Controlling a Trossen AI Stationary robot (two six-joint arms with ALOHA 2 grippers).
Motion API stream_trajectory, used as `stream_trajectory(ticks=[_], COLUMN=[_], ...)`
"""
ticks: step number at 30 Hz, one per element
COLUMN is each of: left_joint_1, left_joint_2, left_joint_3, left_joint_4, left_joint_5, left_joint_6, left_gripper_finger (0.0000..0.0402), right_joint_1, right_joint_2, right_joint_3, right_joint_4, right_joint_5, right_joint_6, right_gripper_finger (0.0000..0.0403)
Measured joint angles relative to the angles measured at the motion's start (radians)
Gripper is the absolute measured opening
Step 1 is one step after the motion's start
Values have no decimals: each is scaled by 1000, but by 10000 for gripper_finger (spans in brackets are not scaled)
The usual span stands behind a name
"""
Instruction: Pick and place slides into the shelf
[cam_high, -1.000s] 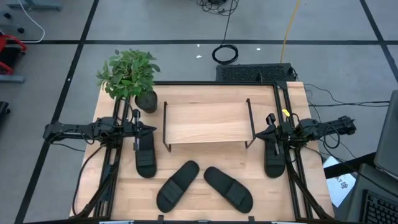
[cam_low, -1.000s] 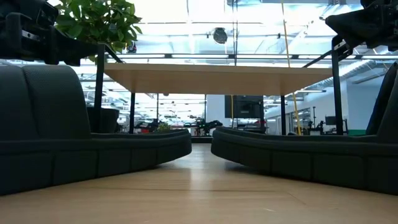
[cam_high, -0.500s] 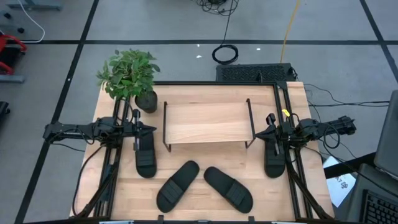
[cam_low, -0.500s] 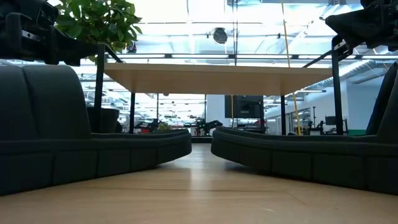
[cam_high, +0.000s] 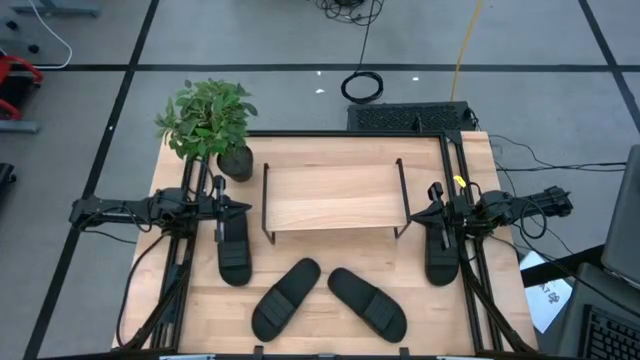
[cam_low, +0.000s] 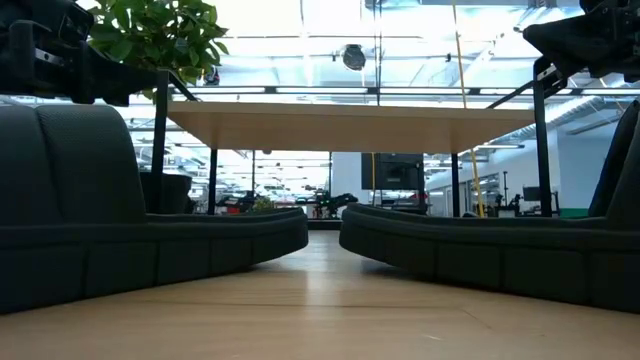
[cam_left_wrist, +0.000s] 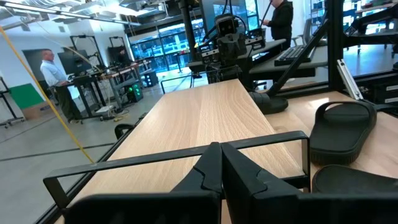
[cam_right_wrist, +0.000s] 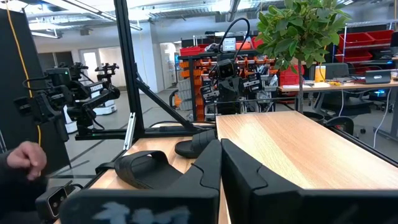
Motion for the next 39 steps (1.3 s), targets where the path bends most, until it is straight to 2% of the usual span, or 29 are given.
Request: stream_trajectory(ticks=[22,30,39], left_joint_1=[0,0,0], left_joint_2=[0,0,0], left_joint_3=[0,0,0], left_joint_4=[0,0,46], left_joint_5=[0,0,0], left_joint_6=[0,0,-3], left_gripper_finger=[8,8,8], right_joint_1=[0,0,0], right_joint_2=[0,0,0], right_joint_3=[0,0,0], right_joint_4=[0,0,0], right_joint_5=[0,0,0], right_joint_6=[-1,-232,-237], right_gripper_finger=[0,0,0])
